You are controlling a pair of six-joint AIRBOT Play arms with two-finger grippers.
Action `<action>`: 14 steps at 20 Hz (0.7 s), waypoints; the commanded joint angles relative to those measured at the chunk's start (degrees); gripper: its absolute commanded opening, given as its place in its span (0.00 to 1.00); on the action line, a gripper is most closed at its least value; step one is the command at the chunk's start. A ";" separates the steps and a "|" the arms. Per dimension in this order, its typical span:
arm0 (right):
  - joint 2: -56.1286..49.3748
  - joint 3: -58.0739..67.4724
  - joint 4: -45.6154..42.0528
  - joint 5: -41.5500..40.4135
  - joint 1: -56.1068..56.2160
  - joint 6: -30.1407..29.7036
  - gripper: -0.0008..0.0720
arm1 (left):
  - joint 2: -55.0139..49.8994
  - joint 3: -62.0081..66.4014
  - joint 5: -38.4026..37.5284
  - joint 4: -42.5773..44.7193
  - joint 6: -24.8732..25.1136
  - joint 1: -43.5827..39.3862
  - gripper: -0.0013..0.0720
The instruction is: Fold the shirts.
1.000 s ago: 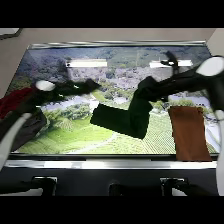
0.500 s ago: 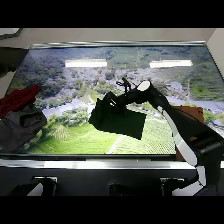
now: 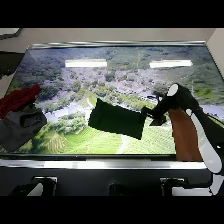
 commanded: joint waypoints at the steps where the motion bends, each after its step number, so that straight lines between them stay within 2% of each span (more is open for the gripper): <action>1: 1.22 -10.99 10.95 -11.98 -1.07 -3.15 0.91 | 0.09 -0.04 -0.85 0.07 -0.68 -0.04 0.06; 2: 1.22 -12.07 14.53 -15.47 -0.35 -3.96 0.88 | 0.09 -0.04 -0.85 0.07 -0.74 -0.35 0.06; 3: 1.20 -12.48 16.57 -17.92 0.70 -4.17 0.71 | 0.09 -0.04 -0.87 0.07 -0.74 -0.63 0.06; 4: 1.18 -12.22 17.81 -19.08 1.55 -4.94 0.34 | 0.09 -0.04 -0.85 0.09 -0.63 -0.90 0.06; 5: 1.27 -11.45 20.02 -18.10 1.55 -6.51 0.07 | 0.02 -0.04 -0.83 0.09 -0.63 -1.14 0.06; 7: 2.89 -8.31 23.45 -14.69 -0.20 -11.93 0.06 | -0.07 -0.04 -0.83 0.09 -0.63 -1.11 0.06; 9: 6.36 -2.99 22.14 -12.13 -4.24 -11.58 0.06 | -0.07 -0.04 -0.83 0.11 -0.59 -1.11 0.06; 12: 11.91 6.84 13.14 -8.33 -12.96 -5.18 0.06 | -0.07 -0.04 -0.83 0.11 -0.55 -1.11 0.06; 14: 14.34 12.66 7.67 -3.72 -18.62 -3.65 0.06 | -0.07 -0.04 -0.83 0.11 -0.57 -1.11 0.06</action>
